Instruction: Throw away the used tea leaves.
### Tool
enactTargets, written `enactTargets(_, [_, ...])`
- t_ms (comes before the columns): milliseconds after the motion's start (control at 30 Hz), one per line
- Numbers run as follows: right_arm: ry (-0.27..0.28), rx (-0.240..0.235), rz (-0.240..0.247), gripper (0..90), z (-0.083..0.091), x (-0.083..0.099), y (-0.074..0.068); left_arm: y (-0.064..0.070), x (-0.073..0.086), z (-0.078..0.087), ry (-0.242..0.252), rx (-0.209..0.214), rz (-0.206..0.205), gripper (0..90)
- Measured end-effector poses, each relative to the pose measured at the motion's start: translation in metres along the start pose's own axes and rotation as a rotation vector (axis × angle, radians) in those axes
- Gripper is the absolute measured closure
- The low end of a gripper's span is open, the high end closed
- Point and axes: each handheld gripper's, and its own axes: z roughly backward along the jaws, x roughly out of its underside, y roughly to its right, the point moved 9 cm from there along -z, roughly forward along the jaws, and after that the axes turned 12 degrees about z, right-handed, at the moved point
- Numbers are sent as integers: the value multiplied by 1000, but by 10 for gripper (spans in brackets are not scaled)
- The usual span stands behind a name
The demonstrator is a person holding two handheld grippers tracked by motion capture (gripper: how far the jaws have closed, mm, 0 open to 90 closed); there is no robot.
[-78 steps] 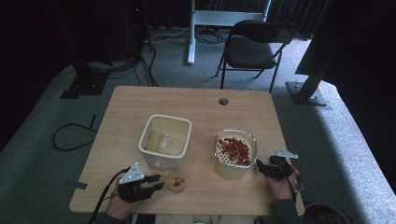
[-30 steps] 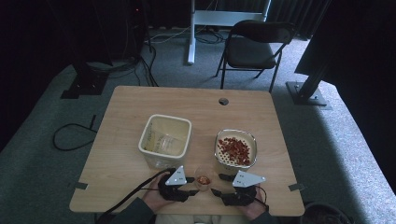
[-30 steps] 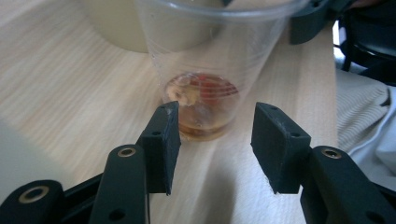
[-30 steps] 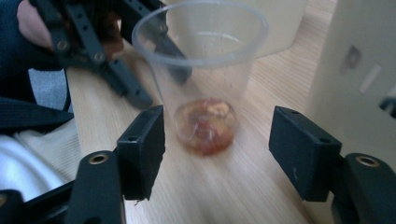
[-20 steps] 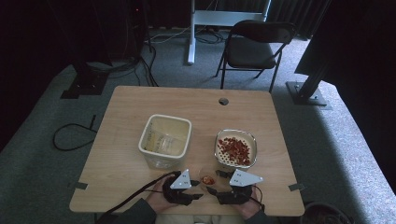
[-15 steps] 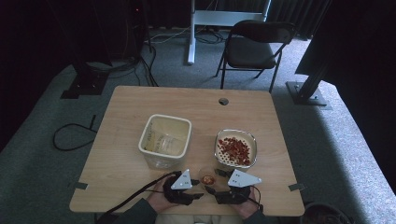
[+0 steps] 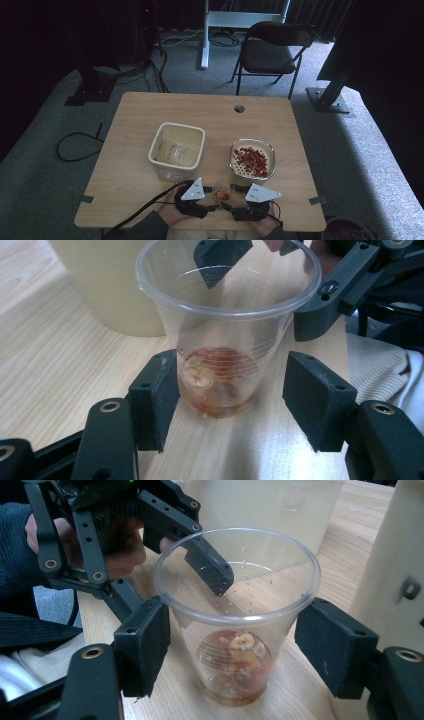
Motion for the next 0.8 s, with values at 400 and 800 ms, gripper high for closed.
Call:
enactTargets(400, [-2,11,12,234,0,-1,2,17,-4,-5,-25,35,-55,425])
enactTargets(800, [-2,47,-3,267,14,-2,7,11,-1,1,-57,-25,-59,415])
